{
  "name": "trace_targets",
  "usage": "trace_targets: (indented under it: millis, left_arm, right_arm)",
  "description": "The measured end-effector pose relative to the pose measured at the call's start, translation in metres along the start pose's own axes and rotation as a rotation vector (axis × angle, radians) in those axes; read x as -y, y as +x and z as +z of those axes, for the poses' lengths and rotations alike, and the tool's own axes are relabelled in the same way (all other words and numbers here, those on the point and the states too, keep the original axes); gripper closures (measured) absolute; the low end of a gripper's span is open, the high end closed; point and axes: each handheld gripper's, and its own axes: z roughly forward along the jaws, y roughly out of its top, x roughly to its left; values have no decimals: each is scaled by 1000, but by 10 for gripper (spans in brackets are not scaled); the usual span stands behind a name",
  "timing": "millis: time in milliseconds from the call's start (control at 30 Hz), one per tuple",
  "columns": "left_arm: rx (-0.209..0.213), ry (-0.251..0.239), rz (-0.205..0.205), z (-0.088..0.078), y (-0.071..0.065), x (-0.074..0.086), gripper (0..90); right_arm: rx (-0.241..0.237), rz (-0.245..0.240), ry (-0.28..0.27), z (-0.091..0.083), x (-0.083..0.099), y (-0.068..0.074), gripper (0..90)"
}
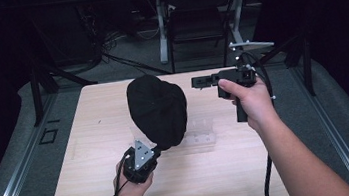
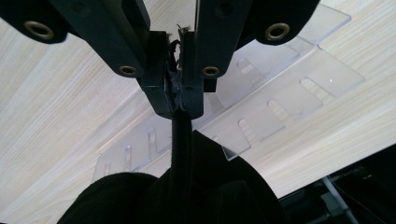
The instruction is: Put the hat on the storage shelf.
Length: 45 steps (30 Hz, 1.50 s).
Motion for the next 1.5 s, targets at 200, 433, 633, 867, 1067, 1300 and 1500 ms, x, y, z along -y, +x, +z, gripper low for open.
trace_targets:
  millis: [200,433,633,867,1067,1300,1500]
  left_arm:
    - [-10,28,-33,6,5,12,854]
    - [2,29,-64,6,6,20,851]
    - [5,24,-71,6,7,24,850]
    - [11,17,-85,6,7,26,847]
    - [18,27,-84,2,9,25,821]
    - [45,27,-162,-15,22,25,679]
    - [39,29,-213,-26,33,30,589]
  right_arm:
    - [19,-9,-27,-16,4,-2,734]
    - [62,-20,-65,-35,11,-8,727]
    - [100,-35,-68,-42,18,-12,725]
    - [114,-39,-83,-49,25,-15,719]
    - [145,-50,-87,-57,33,-21,717]
    - [210,-91,-85,-65,47,-24,715]
    - [238,-105,-83,-68,56,-27,700]
